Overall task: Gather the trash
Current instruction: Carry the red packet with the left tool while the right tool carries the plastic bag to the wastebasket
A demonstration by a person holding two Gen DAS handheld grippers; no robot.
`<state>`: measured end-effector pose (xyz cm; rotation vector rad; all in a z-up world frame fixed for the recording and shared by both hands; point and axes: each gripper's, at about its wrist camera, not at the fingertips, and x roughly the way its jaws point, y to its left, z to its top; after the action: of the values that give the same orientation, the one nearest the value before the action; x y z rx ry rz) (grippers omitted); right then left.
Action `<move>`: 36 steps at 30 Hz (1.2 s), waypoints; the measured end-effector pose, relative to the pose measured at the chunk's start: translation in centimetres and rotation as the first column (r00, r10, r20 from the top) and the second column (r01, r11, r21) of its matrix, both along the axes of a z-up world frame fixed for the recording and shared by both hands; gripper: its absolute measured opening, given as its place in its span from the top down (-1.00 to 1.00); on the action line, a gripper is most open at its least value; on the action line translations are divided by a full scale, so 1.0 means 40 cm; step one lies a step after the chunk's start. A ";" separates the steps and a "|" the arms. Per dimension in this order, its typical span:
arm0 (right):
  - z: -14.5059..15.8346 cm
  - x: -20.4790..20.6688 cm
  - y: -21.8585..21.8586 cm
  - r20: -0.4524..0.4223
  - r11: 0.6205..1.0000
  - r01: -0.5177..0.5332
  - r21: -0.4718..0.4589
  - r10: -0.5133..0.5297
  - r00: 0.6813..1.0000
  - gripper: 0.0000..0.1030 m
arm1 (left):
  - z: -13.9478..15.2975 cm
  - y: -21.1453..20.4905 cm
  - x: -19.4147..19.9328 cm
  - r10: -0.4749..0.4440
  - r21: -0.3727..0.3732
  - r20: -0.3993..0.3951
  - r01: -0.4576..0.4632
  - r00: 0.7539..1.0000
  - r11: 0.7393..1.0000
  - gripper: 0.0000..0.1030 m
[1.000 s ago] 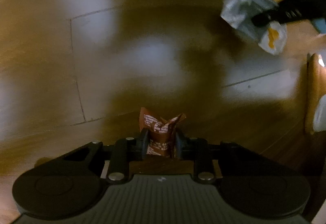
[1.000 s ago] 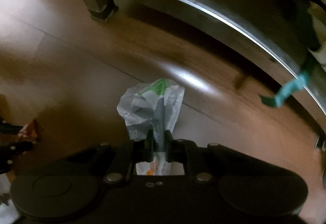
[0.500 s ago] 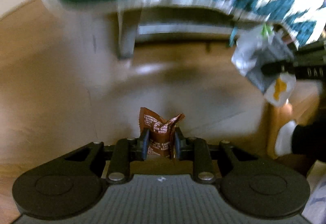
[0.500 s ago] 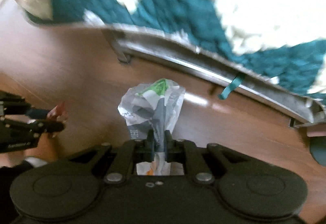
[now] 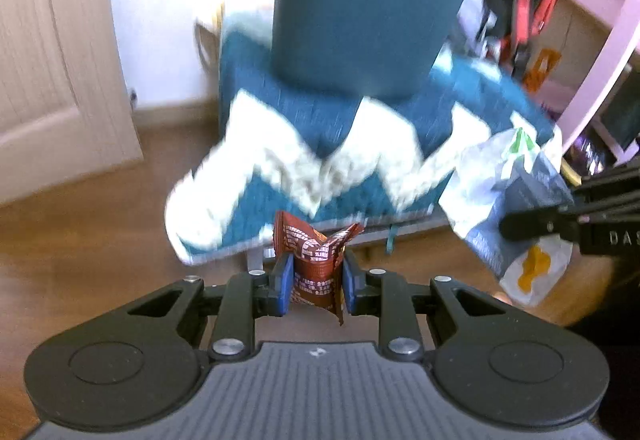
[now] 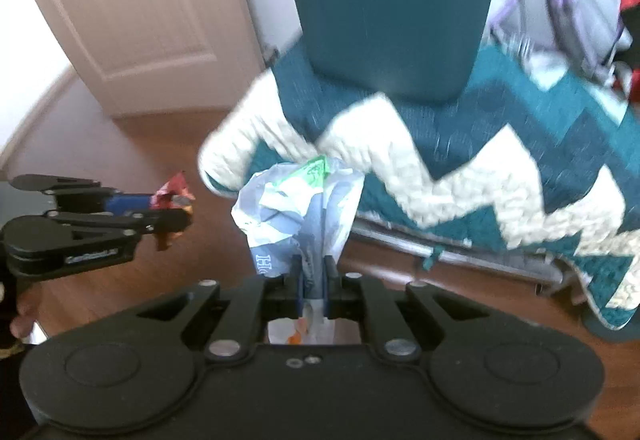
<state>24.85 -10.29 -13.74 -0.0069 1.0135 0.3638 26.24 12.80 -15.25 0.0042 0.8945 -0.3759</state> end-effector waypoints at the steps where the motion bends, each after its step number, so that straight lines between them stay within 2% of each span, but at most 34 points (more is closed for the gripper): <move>1: 0.034 -0.016 -0.008 0.028 1.000 -0.002 0.004 0.002 1.000 0.87 | 0.038 -0.009 -0.015 0.006 -0.002 0.031 -0.006 1.000 1.000 0.53; 10: 0.273 -0.082 -0.078 0.228 0.999 0.030 0.045 -0.039 0.973 0.87 | 0.295 -0.080 -0.086 0.020 -0.060 0.230 -0.007 0.973 0.998 0.53; 21: 0.501 -0.048 -0.140 0.422 0.991 0.065 0.115 -0.108 0.900 0.87 | 0.542 -0.171 -0.068 0.049 -0.121 0.429 0.004 0.902 0.993 0.53; 26: 0.582 0.026 -0.155 0.476 0.984 0.098 0.148 -0.157 0.865 0.87 | 0.619 -0.201 -0.005 0.079 -0.175 0.454 0.001 0.888 0.985 0.53; 31: 0.623 0.131 -0.160 0.485 0.975 0.140 0.171 -0.207 0.850 0.87 | 0.685 -0.200 0.090 0.119 -0.240 0.429 -0.015 0.896 0.971 0.53; 36: 0.619 0.225 -0.160 0.475 0.972 0.178 0.154 -0.231 0.849 0.87 | 0.711 -0.208 0.203 0.128 -0.250 0.394 -0.028 0.910 0.968 0.53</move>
<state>33.86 -16.69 11.02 0.0998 0.4807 0.2015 34.37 4.49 13.19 -0.1712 0.4286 -0.3880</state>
